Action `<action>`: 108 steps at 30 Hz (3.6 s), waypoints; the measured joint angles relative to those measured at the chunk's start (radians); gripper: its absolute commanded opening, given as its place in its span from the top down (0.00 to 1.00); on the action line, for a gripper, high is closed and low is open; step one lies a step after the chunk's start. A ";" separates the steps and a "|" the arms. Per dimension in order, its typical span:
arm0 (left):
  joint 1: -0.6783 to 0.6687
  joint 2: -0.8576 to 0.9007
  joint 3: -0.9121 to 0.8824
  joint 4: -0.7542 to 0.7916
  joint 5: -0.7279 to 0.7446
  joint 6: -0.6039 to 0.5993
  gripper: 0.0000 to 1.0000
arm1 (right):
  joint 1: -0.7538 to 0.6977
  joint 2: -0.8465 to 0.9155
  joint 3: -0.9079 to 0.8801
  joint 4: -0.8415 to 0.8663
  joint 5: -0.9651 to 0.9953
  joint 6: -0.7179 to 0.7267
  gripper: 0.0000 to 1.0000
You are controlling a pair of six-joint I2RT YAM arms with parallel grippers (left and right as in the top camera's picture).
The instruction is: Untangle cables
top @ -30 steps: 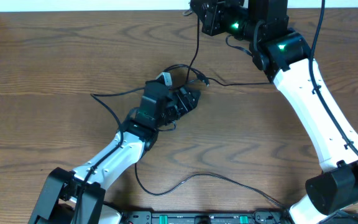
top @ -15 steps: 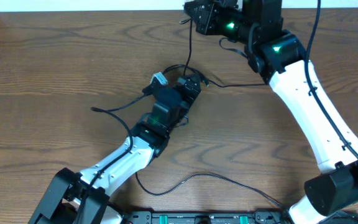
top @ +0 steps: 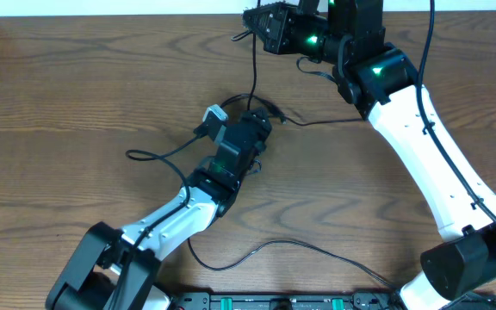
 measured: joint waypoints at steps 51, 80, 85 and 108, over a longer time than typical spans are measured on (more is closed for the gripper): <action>0.832 0.027 0.004 -0.592 -0.054 0.292 0.92 | -0.832 0.000 0.000 -0.111 0.087 -0.224 0.99; 0.832 0.027 0.004 -0.625 0.006 0.342 0.92 | -0.921 0.000 0.011 0.267 0.801 -1.292 0.99; 0.832 0.027 0.004 -0.625 0.017 0.343 0.93 | -0.920 0.003 0.013 0.069 0.781 -1.322 0.99; 0.832 0.027 0.004 -0.642 0.085 0.344 0.92 | -0.886 0.083 0.015 -0.503 0.417 -1.120 0.51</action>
